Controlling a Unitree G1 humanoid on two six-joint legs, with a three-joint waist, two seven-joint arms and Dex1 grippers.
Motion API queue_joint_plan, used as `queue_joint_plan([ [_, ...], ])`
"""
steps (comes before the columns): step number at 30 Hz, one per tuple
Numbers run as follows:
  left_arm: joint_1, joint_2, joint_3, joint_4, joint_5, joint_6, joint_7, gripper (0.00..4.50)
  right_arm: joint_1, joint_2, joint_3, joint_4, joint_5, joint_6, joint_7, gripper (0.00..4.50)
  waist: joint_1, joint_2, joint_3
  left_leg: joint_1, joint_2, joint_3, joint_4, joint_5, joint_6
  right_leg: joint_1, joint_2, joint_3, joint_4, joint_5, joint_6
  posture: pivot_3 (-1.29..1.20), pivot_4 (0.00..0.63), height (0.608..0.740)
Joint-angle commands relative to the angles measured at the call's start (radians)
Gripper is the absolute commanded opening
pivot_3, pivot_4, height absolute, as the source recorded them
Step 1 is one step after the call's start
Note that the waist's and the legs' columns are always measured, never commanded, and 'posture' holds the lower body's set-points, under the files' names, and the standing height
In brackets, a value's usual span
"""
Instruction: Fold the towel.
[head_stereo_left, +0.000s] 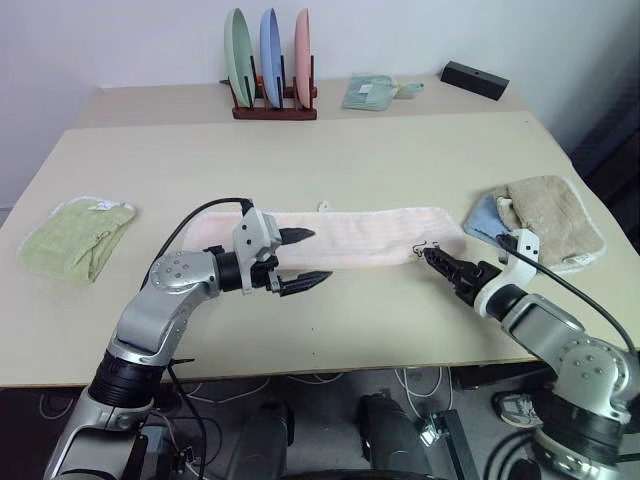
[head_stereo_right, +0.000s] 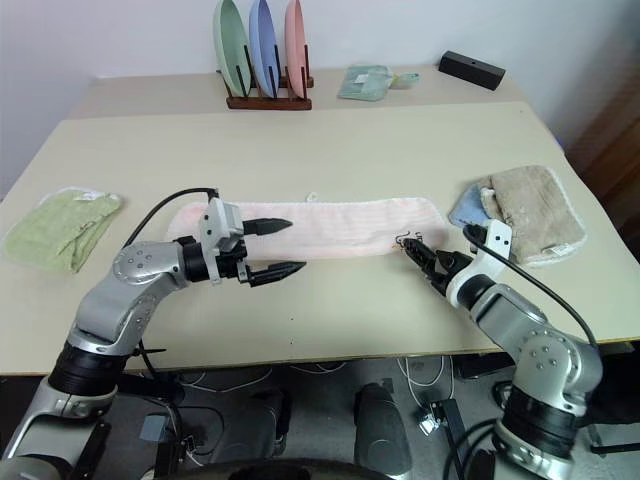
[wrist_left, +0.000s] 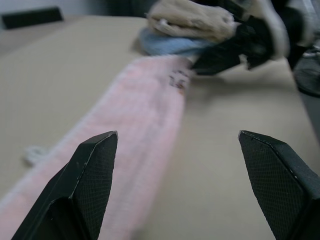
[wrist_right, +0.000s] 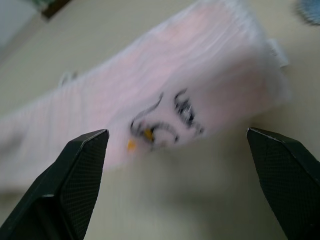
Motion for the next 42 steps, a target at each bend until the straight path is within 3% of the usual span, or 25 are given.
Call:
queue_joint_plan([
  [1,-0.006,0.001,0.006,-0.040,-0.007,0.003,0.002,3.98,-0.067,0.022,-0.067,0.078,0.037,-0.033,-0.077,4.48,0.000,0.000,0.000,0.000,0.000,0.000,0.000,0.000,0.000,0.000,0.000,0.000,0.000,0.000,0.000,0.00,0.150,0.740],
  [4,0.005,0.000,0.007,-0.047,0.003,-0.001,0.015,3.98,-0.110,0.032,-0.085,0.160,0.029,-0.061,-0.126,4.48,0.000,0.000,0.000,0.000,0.000,0.000,0.000,0.000,0.000,0.000,0.000,0.000,0.000,0.000,0.000,0.00,0.150,0.740],
  [7,0.018,0.003,0.011,-0.058,0.002,0.003,0.025,3.98,-0.118,0.028,-0.077,0.181,0.024,-0.079,-0.140,3.61,0.000,0.000,0.000,0.000,0.000,0.000,0.000,0.000,0.000,0.000,0.000,0.000,0.000,0.000,0.000,0.00,0.150,0.740],
  [14,0.059,0.011,0.016,-0.086,0.003,0.007,0.045,3.98,-0.113,-0.006,-0.060,0.142,0.006,-0.133,-0.149,0.03,-0.002,0.001,0.000,0.000,0.000,0.000,-0.001,0.000,0.000,0.000,0.000,0.000,0.000,0.000,0.000,0.00,0.150,0.740],
  [17,0.070,0.016,0.022,-0.090,0.005,0.010,0.055,3.98,-0.092,-0.090,-0.030,0.060,-0.012,-0.133,-0.109,0.03,0.003,0.001,0.000,0.000,0.000,0.000,-0.001,0.000,0.000,0.000,0.000,0.000,-0.001,0.000,0.000,0.00,0.150,0.740],
  [22,0.080,0.031,0.034,-0.076,0.005,0.005,0.060,3.98,-0.026,-0.302,0.133,-0.080,-0.128,-0.170,0.054,0.03,0.002,0.001,0.000,-0.001,0.000,0.000,-0.001,0.000,0.001,0.000,0.000,-0.001,-0.002,0.000,0.000,0.00,0.150,0.740],
  [29,0.069,0.031,0.034,-0.062,0.008,0.004,0.067,3.98,-0.104,-0.485,0.563,-0.228,-0.332,-0.244,0.296,0.03,-0.010,0.002,0.000,-0.001,0.002,-0.001,-0.002,-0.001,0.001,0.000,0.002,-0.001,-0.004,-0.002,-0.002,0.00,0.150,0.740],
  [32,0.065,0.030,0.038,-0.059,0.011,0.005,0.078,3.98,-0.170,-0.460,0.727,-0.196,-0.433,-0.277,0.334,0.03,-0.005,0.002,0.000,-0.001,0.002,-0.001,-0.001,-0.001,0.001,0.000,0.002,-0.002,-0.005,-0.002,-0.002,0.00,0.150,0.740],
  [36,0.071,0.032,0.051,-0.057,0.017,0.006,0.096,3.98,-0.206,-0.393,0.852,-0.114,-0.546,-0.323,0.349,0.03,0.005,0.001,0.000,-0.002,0.002,-0.001,-0.001,-0.001,0.001,0.000,0.002,-0.002,-0.007,0.000,0.000,0.00,0.150,0.740],
  [42,0.108,0.036,0.061,-0.086,0.019,0.009,0.120,3.98,-0.230,-0.292,0.930,-0.033,-0.631,-0.340,0.386,0.03,0.003,0.001,0.000,-0.003,0.001,-0.002,-0.002,-0.001,0.001,0.000,0.001,-0.002,-0.010,0.000,0.000,0.00,0.150,0.740],
])
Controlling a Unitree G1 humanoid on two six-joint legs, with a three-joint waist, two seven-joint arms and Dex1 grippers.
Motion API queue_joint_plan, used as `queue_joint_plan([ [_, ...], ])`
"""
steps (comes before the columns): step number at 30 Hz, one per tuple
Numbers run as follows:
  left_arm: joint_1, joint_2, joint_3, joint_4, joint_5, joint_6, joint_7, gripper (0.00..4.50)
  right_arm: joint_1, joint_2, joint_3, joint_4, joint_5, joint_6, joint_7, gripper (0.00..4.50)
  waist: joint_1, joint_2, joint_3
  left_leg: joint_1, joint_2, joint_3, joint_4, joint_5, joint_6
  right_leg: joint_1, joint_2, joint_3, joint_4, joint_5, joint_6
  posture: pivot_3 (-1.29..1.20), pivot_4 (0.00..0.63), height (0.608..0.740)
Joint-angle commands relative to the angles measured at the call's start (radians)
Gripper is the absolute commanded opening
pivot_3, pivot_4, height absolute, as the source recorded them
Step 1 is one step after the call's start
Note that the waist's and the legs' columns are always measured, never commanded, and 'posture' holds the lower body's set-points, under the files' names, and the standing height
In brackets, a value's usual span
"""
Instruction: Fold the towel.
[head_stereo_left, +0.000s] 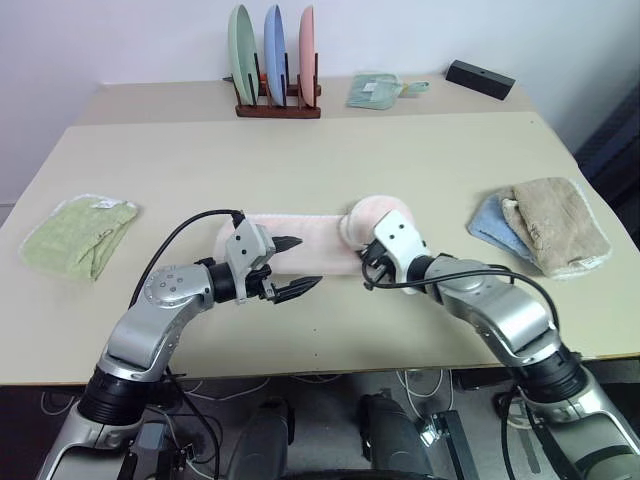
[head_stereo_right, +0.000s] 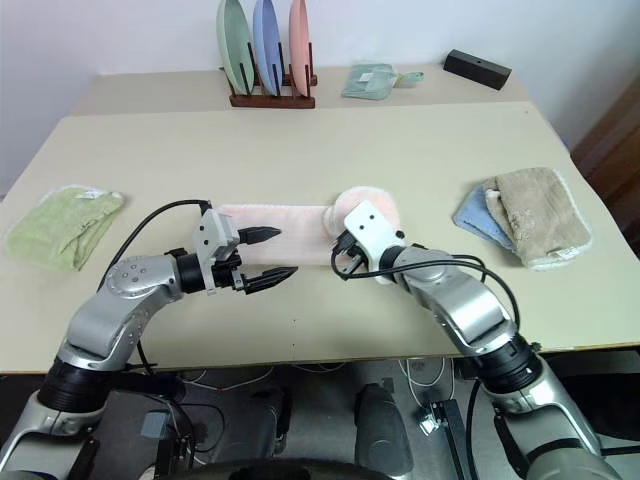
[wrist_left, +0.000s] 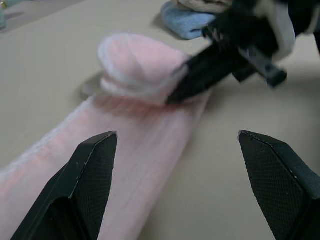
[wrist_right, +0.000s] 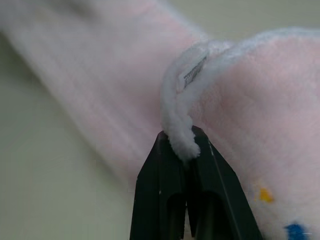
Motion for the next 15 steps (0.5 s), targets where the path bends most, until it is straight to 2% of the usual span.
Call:
queue_joint_plan([
  [1,0.013,0.002,0.018,-0.043,0.002,-0.005,0.013,3.98,-0.028,0.041,0.010,0.003,-0.034,-0.026,0.029,0.03,-0.002,0.000,0.000,0.000,0.000,0.000,0.000,0.000,0.000,0.000,0.000,0.000,0.000,0.000,0.000,0.00,0.150,0.740],
  [6,0.014,-0.005,0.010,-0.044,0.006,-0.006,0.023,3.98,-0.033,0.085,-0.013,0.038,-0.065,-0.027,0.049,0.03,-0.002,0.000,0.000,0.000,0.000,0.000,0.000,0.000,0.000,0.000,0.000,0.000,0.000,0.000,0.000,0.00,0.150,0.740],
  [9,0.017,-0.006,0.008,-0.045,0.007,-0.008,0.027,3.98,-0.021,0.090,-0.059,-0.012,-0.034,-0.044,0.089,0.82,-0.002,0.000,0.000,0.000,0.000,0.000,0.000,0.000,0.000,0.000,0.000,0.000,0.000,0.000,0.000,0.00,0.150,0.740],
  [12,0.021,-0.002,0.014,-0.043,0.007,-0.010,0.027,3.98,0.011,0.054,-0.093,-0.086,-0.017,-0.078,0.150,2.25,-0.002,0.000,0.000,0.000,0.000,0.000,0.000,0.000,0.000,0.000,0.000,0.000,0.000,0.000,0.000,0.00,0.150,0.740],
  [15,0.025,0.007,0.026,-0.038,0.008,-0.012,0.026,3.98,0.068,-0.022,-0.171,-0.172,0.013,-0.100,0.221,2.25,0.003,0.000,0.000,0.000,0.000,-0.001,0.000,0.000,0.000,0.001,0.000,-0.001,-0.001,0.000,0.000,0.00,0.150,0.740],
])
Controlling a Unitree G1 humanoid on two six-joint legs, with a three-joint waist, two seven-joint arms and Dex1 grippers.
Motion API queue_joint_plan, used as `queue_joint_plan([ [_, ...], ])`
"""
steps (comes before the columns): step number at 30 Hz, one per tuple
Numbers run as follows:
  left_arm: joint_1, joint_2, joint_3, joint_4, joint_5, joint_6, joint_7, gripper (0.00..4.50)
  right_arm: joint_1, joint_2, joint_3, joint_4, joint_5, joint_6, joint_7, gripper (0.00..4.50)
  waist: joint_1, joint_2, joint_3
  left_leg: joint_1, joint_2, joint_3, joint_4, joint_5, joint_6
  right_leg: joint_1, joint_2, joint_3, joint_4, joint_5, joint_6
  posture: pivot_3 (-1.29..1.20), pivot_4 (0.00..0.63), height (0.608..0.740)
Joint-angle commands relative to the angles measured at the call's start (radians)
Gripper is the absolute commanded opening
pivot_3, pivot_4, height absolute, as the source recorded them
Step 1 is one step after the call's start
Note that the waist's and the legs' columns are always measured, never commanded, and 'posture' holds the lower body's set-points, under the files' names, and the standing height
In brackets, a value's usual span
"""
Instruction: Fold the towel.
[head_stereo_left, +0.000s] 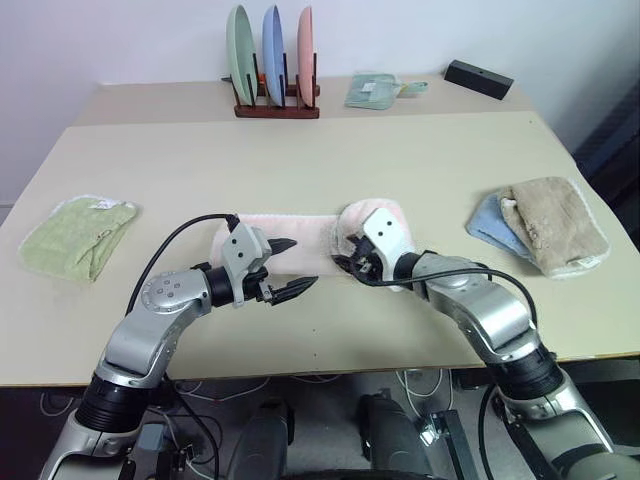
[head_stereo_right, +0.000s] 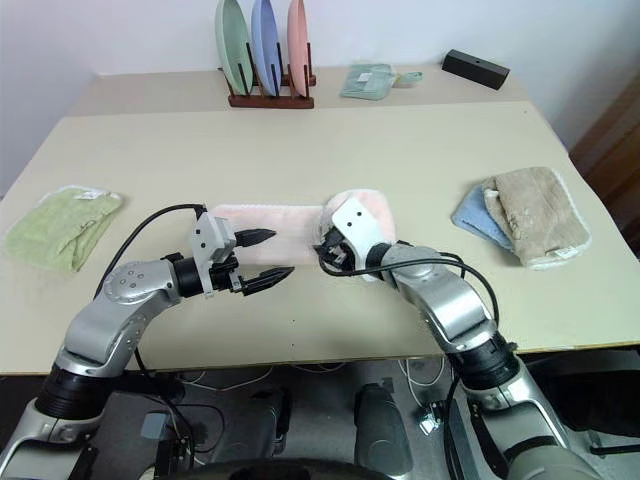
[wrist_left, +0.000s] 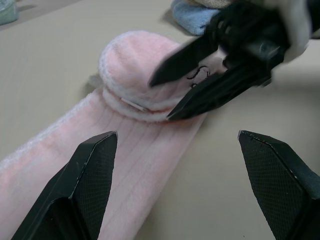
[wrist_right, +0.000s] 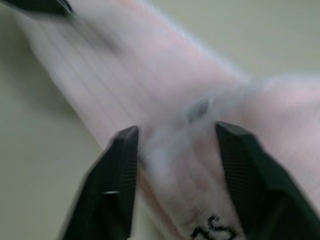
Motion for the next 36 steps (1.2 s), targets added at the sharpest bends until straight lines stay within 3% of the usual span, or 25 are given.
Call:
queue_joint_plan([
  [1,0.001,0.009,0.024,-0.027,0.003,-0.012,0.001,3.98,0.038,-0.058,-0.097,-0.104,0.035,-0.033,0.064,2.25,-0.001,0.000,0.000,0.000,0.000,0.000,0.000,0.000,0.000,0.000,0.000,0.000,-0.001,0.000,0.000,0.00,0.150,0.740],
  [2,0.001,0.013,0.031,-0.021,0.003,-0.013,0.002,3.98,0.045,-0.066,-0.160,-0.106,0.064,-0.027,0.067,2.25,-0.001,0.000,0.000,0.000,0.000,0.000,0.000,0.000,0.000,0.000,0.000,0.000,-0.001,0.000,0.000,0.00,0.150,0.740],
  [5,-0.001,0.020,0.042,-0.007,0.003,-0.015,0.002,3.98,0.028,-0.044,-0.304,-0.074,0.134,0.002,0.043,1.41,-0.005,0.000,0.000,0.001,0.000,0.000,0.000,0.000,0.000,0.001,0.000,0.000,-0.001,0.000,-0.001,0.00,0.150,0.740],
  [8,-0.010,0.014,0.039,0.008,0.006,-0.020,0.000,3.98,-0.027,-0.029,-0.312,0.030,0.090,-0.036,0.019,0.07,-0.007,0.000,0.000,0.001,0.000,0.000,0.000,0.000,0.000,0.001,0.000,0.000,0.000,0.000,-0.001,0.00,0.150,0.740],
  [20,-0.013,-0.058,0.042,0.050,0.019,-0.032,0.061,3.98,-0.073,0.128,-0.076,0.547,-0.164,-0.382,0.058,0.07,-0.007,0.000,0.000,0.001,0.000,0.001,0.000,0.000,0.000,0.000,0.000,0.000,-0.001,0.001,-0.001,0.00,0.150,0.740],
  [24,0.028,-0.050,0.061,0.020,0.029,-0.027,0.091,3.98,-0.052,0.126,-0.071,0.562,-0.201,-0.421,0.060,0.07,-0.008,0.000,0.000,0.002,0.000,0.001,-0.001,0.000,0.000,0.001,0.000,0.000,-0.001,0.001,-0.001,0.00,0.150,0.740],
  [28,0.097,-0.056,0.125,-0.042,0.011,0.000,0.157,3.98,-0.052,0.096,-0.129,0.443,-0.168,-0.420,0.086,0.07,-0.007,0.000,0.000,0.002,0.000,0.000,0.000,0.000,0.000,0.001,0.000,0.000,-0.001,0.001,-0.001,0.00,0.150,0.740],
  [31,0.163,-0.089,0.219,-0.105,-0.051,0.088,0.249,3.98,-0.066,0.041,-0.160,0.310,-0.116,-0.381,0.163,1.36,-0.006,0.001,0.000,0.001,0.000,0.000,0.000,0.000,0.000,0.001,0.000,0.000,-0.001,0.001,-0.001,0.00,0.150,0.740],
  [33,0.205,-0.146,0.314,-0.152,-0.159,0.174,0.334,4.49,-0.081,0.004,-0.164,0.239,-0.099,-0.366,0.208,2.38,-0.005,0.001,0.000,0.001,0.000,0.000,0.000,0.000,0.000,0.001,0.000,0.000,-0.001,0.001,-0.001,0.00,0.150,0.740],
  [36,0.238,-0.246,0.434,-0.211,-0.353,0.295,0.467,4.50,-0.105,-0.011,-0.171,0.186,-0.083,-0.345,0.226,3.84,-0.007,0.000,0.000,0.001,0.000,-0.001,0.000,0.000,0.000,0.001,0.000,0.000,-0.001,0.001,-0.001,0.00,0.150,0.740],
])
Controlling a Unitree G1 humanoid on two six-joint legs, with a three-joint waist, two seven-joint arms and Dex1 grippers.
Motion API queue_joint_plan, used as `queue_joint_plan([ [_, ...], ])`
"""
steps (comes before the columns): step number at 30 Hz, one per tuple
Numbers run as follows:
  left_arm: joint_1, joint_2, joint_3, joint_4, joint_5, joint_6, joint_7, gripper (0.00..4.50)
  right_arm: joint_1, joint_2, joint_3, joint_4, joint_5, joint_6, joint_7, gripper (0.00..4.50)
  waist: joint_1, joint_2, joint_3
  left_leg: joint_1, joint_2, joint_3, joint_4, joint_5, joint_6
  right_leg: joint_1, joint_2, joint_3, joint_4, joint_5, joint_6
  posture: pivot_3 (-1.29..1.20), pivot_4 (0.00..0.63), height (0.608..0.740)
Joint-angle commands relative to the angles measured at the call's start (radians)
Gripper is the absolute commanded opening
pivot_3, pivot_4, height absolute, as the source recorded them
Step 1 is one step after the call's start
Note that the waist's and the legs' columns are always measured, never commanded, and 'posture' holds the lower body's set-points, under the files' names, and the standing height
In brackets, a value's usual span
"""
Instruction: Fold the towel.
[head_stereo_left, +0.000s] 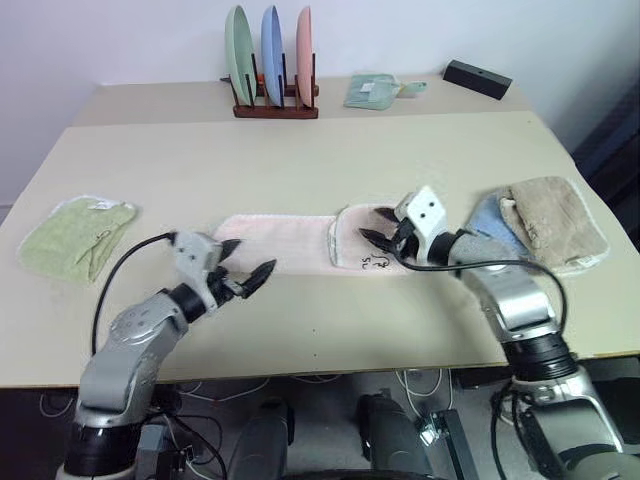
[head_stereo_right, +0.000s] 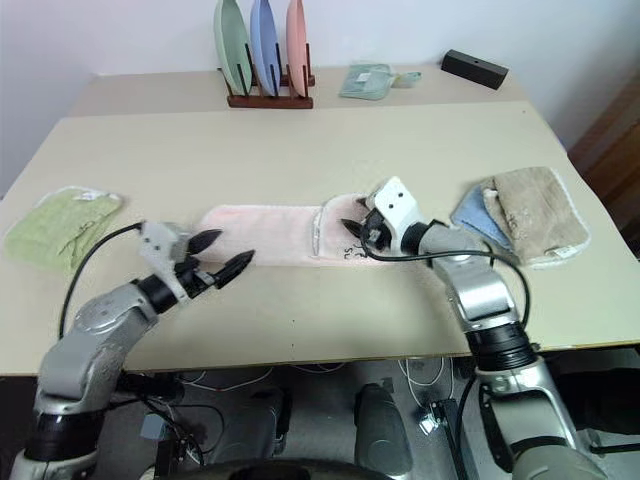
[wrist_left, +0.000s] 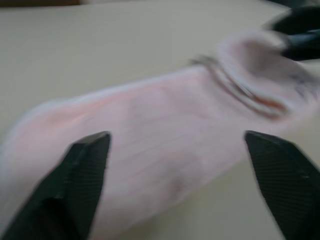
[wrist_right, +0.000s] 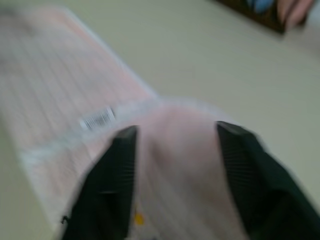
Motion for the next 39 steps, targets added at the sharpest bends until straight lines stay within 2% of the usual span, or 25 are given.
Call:
queue_joint_plan([
  [1,0.022,-0.072,0.122,-0.101,-0.212,0.128,0.155,4.50,-0.040,-0.003,-0.012,-0.084,0.027,0.009,0.027,4.40,0.000,0.000,0.000,0.000,0.000,0.000,0.000,0.000,0.000,0.000,0.000,0.000,0.000,0.000,0.000,0.00,0.150,0.740],
  [7,0.023,-0.223,0.265,-0.062,-0.484,0.257,0.519,4.50,-0.044,-0.003,0.036,-0.087,-0.012,-0.029,0.062,4.46,0.006,-0.001,0.000,0.000,0.000,0.000,0.001,0.000,0.000,0.001,0.000,-0.001,0.000,0.000,0.000,0.00,0.150,0.740],
  [12,-0.087,-0.288,0.297,0.070,-0.624,0.267,0.751,4.50,-0.034,0.024,0.056,-0.099,-0.005,-0.026,0.065,4.46,0.010,-0.002,-0.001,0.000,-0.001,-0.001,0.001,0.000,0.000,0.002,-0.001,-0.001,0.000,0.000,0.000,0.00,0.150,0.740],
  [15,-0.140,-0.301,0.292,0.120,-0.681,0.266,0.828,4.50,-0.025,0.033,0.061,-0.110,-0.007,-0.023,0.061,4.46,0.010,-0.002,-0.001,0.000,-0.001,-0.001,0.002,0.000,-0.001,0.002,-0.001,-0.001,-0.001,0.000,0.000,0.00,0.150,0.740],
  [20,-0.206,-0.293,0.262,0.196,-0.726,0.265,0.868,4.50,-0.006,0.045,0.065,-0.132,-0.017,-0.015,0.043,4.46,0.015,-0.002,-0.001,0.000,-0.002,-0.001,0.002,0.000,-0.001,0.002,-0.001,-0.001,-0.001,0.000,-0.001,0.00,0.150,0.740],
  [23,-0.234,-0.280,0.234,0.214,-0.732,0.276,0.864,3.59,0.009,0.050,0.065,-0.161,-0.017,0.003,0.028,4.50,0.023,-0.002,-0.001,0.000,-0.002,-0.001,0.002,0.001,-0.001,0.003,-0.001,-0.001,-0.001,0.000,-0.001,0.00,0.150,0.740],
  [25,-0.241,-0.273,0.227,0.218,-0.738,0.274,0.859,2.70,0.019,0.050,0.064,-0.178,-0.018,0.013,0.020,4.50,0.026,-0.002,-0.001,0.000,-0.002,-0.001,0.001,0.001,-0.001,0.003,-0.001,-0.001,-0.002,0.000,-0.001,0.00,0.150,0.740],
  [29,-0.254,-0.259,0.230,0.218,-0.744,0.242,0.832,0.45,0.035,0.046,0.065,-0.201,-0.021,0.029,0.008,4.50,0.025,-0.002,-0.001,0.000,-0.002,-0.001,0.001,0.001,-0.001,0.002,-0.001,-0.001,-0.003,0.000,-0.001,0.00,0.150,0.740],
  [30,-0.260,-0.252,0.238,0.209,-0.740,0.220,0.809,0.06,0.039,0.044,0.066,-0.206,-0.023,0.032,0.005,4.50,0.024,-0.002,-0.001,0.000,-0.002,-0.001,0.001,0.001,-0.001,0.002,-0.001,-0.001,-0.003,0.000,-0.001,0.00,0.150,0.740],
  [34,-0.285,-0.203,0.280,0.199,-0.734,0.141,0.746,0.06,0.055,0.042,0.069,-0.222,-0.025,0.045,0.000,4.50,0.023,-0.002,-0.001,0.000,-0.002,-0.001,0.001,0.001,-0.001,0.002,-0.001,-0.001,-0.003,0.000,-0.002,0.00,0.150,0.740],
  [39,-0.292,-0.036,0.312,0.212,-0.667,0.094,0.621,0.06,0.076,0.034,0.075,-0.228,-0.036,0.049,0.001,4.50,0.008,-0.002,-0.001,0.000,-0.002,-0.001,-0.001,0.001,-0.001,0.001,-0.001,-0.001,-0.002,0.000,-0.002,0.00,0.150,0.740],
])
